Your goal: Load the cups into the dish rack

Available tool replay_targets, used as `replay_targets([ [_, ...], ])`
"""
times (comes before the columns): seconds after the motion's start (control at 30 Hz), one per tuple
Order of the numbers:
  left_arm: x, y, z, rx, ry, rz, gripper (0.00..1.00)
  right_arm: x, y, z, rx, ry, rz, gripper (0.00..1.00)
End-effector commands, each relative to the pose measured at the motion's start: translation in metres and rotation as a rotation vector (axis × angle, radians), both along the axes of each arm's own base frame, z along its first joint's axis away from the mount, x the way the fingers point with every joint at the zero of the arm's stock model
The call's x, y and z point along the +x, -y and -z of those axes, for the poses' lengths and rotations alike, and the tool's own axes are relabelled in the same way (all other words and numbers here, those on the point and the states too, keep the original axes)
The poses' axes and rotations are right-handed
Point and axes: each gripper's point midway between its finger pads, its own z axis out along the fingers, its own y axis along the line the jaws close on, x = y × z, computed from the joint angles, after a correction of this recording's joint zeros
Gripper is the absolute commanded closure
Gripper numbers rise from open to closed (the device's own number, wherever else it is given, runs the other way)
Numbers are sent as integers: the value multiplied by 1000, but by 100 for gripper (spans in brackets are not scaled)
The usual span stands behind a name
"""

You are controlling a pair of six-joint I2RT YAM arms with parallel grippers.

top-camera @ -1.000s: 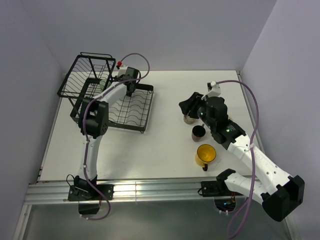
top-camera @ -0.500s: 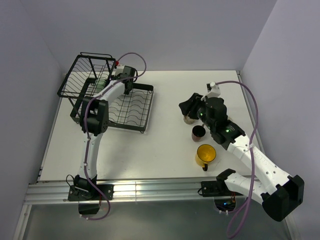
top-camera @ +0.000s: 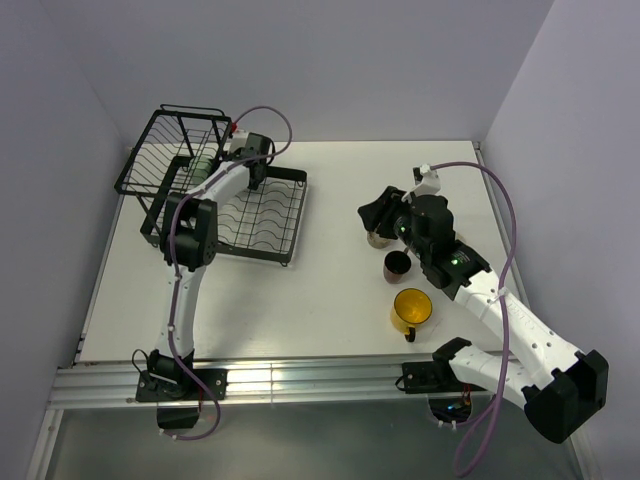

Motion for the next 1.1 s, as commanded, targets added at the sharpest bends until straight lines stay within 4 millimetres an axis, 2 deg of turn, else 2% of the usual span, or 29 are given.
replay_targets([
  [0.0, 4, 14, -47, -45, 132, 26, 95, 2, 6, -14, 10, 53, 24, 46],
  [0.27, -4, 65, -94, -99, 222, 133, 92, 1, 15, -20, -4, 50, 61, 46],
  [0.33, -11, 78, -99, -127, 224, 153, 89, 1, 19, -22, -12, 47, 80, 46],
  [0.47, -33, 99, -124, -236, 241, 190, 79, 1, 30, -17, -41, 13, 141, 45],
  [0.5, -43, 112, -117, -300, 220, 215, 78, 1, 33, -15, -47, 7, 153, 45],
  [0.53, -49, 121, -119, -341, 217, 238, 75, 3, 37, -12, -55, -2, 180, 44],
  [0.57, -59, 127, -139, -396, 247, 266, 71, 2, 40, -9, -66, -13, 191, 44],
  [0.6, -75, 145, -129, -467, 211, 309, 67, 3, 42, -6, -73, -21, 202, 44],
  [0.63, -88, 154, -150, -521, 240, 347, 62, 3, 46, -4, -83, -25, 219, 43],
  [0.67, -96, 164, -154, -560, 246, 380, 53, 2, 49, -1, -96, -40, 231, 43],
  [0.7, -115, 178, -143, -604, 211, 407, 49, 4, 51, 0, -107, -49, 240, 43],
  [0.73, -125, 187, -162, -656, 248, 447, 44, 3, 52, 4, -125, -62, 240, 43],
  [0.77, -142, 198, -152, -676, 213, 487, 42, 6, 51, 8, -140, -73, 240, 43],
  [0.8, -151, 204, -155, -706, 214, 500, 40, 8, 51, 10, -151, -79, 239, 43],
  [0.83, -162, 207, -170, -736, 239, 519, 38, 11, 52, 8, -168, -77, 243, 42],
  [0.9, -182, 216, -169, -757, 227, 559, 37, 20, 50, 21, -209, -117, 241, 42],
  [0.93, -190, 214, -183, -775, 255, 569, 36, 26, 47, 17, -219, -118, 233, 42],
  [0.97, -200, 216, -180, -782, 241, 584, 36, 32, 41, 33, -249, -166, 217, 43],
  [1.0, -206, 216, -184, -794, 245, 598, 36, 37, 39, 36, -258, -183, 214, 43],
  [1.03, -216, 215, -198, -821, 267, 618, 35, 43, 35, 34, -264, -186, 209, 44],
  [1.07, -224, 215, -194, -828, 254, 629, 34, 50, 32, 50, -290, -227, 209, 45],
])
